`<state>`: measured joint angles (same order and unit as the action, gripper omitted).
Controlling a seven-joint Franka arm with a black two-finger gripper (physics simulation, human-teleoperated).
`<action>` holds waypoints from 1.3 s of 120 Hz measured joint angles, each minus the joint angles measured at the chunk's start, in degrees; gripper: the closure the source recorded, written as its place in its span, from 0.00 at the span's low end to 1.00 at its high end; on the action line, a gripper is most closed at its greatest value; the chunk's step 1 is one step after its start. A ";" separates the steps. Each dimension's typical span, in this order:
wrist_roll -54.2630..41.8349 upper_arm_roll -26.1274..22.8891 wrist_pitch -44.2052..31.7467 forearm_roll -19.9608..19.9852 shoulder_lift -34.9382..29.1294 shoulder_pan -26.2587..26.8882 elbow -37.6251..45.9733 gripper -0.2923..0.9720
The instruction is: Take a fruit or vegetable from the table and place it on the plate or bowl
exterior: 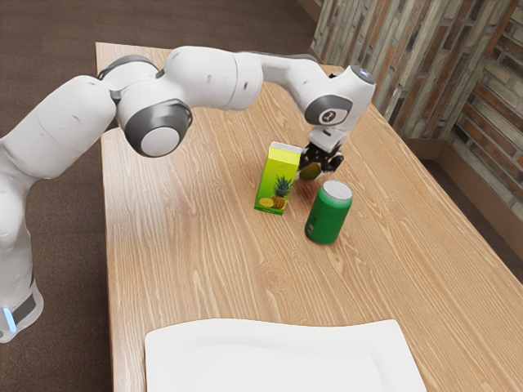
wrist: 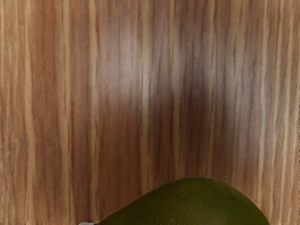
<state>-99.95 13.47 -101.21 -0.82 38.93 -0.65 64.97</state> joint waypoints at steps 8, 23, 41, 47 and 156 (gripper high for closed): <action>0.00 0.12 0.02 0.08 -0.65 0.26 -0.33 0.55; 0.04 0.04 0.05 0.15 -6.01 0.78 -3.64 0.55; 0.07 -1.65 0.10 0.18 -12.07 0.76 -9.00 0.54; 0.09 -4.21 0.16 0.38 -14.57 0.80 -9.44 0.54; 8.27 -11.32 13.97 8.72 -15.58 41.12 6.66 0.55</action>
<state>-91.68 2.15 -87.24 7.90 23.35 40.47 71.63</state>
